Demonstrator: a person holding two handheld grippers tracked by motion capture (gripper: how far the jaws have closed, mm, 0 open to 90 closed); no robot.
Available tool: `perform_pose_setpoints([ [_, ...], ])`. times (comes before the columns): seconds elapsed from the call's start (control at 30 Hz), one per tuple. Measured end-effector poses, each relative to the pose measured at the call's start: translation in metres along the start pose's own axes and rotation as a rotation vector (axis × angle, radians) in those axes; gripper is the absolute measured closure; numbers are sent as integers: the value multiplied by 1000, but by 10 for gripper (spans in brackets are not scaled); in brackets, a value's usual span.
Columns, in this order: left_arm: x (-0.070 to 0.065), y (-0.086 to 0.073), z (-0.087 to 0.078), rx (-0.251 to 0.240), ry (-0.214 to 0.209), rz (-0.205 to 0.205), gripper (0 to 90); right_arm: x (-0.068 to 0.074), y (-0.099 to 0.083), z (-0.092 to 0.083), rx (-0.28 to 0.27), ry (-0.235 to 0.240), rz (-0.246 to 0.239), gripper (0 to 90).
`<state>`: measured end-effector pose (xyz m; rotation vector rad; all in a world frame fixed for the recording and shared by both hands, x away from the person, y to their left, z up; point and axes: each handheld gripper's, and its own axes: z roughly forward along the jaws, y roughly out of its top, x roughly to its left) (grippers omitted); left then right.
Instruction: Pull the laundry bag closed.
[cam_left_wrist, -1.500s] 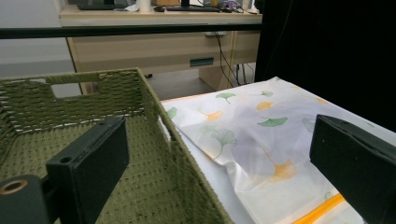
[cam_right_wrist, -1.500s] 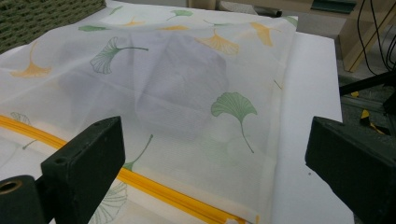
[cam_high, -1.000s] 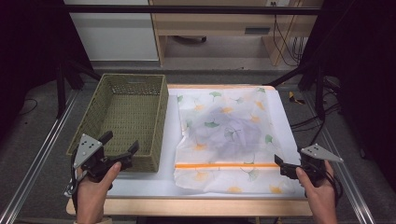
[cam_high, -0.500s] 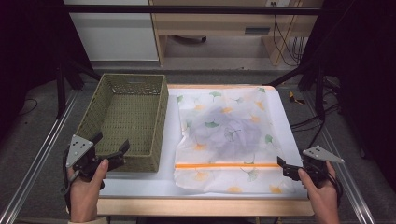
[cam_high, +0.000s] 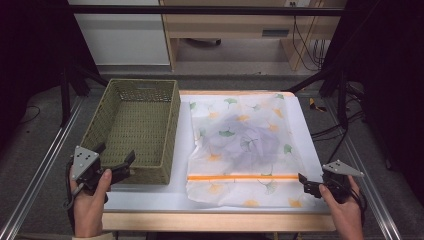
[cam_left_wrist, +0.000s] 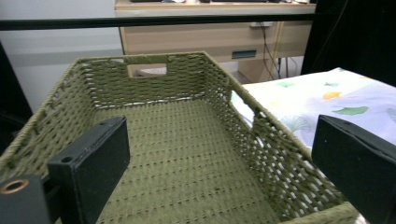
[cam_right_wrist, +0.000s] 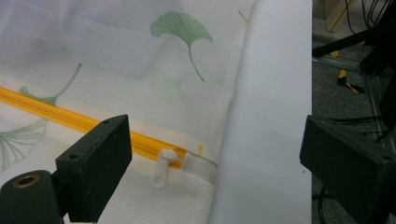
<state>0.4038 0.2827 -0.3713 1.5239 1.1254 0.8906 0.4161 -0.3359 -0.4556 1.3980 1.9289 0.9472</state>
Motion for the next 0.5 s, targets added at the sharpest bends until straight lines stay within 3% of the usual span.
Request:
perform_pose_setpoints([
  [0.3,6,-2,-1,6,51,46,41,0,-6,-2,16,-24,-27,97],
  [0.5,9,-3,-1,13,65,55,41,1,-7,-2,9,-25,-29,99],
])
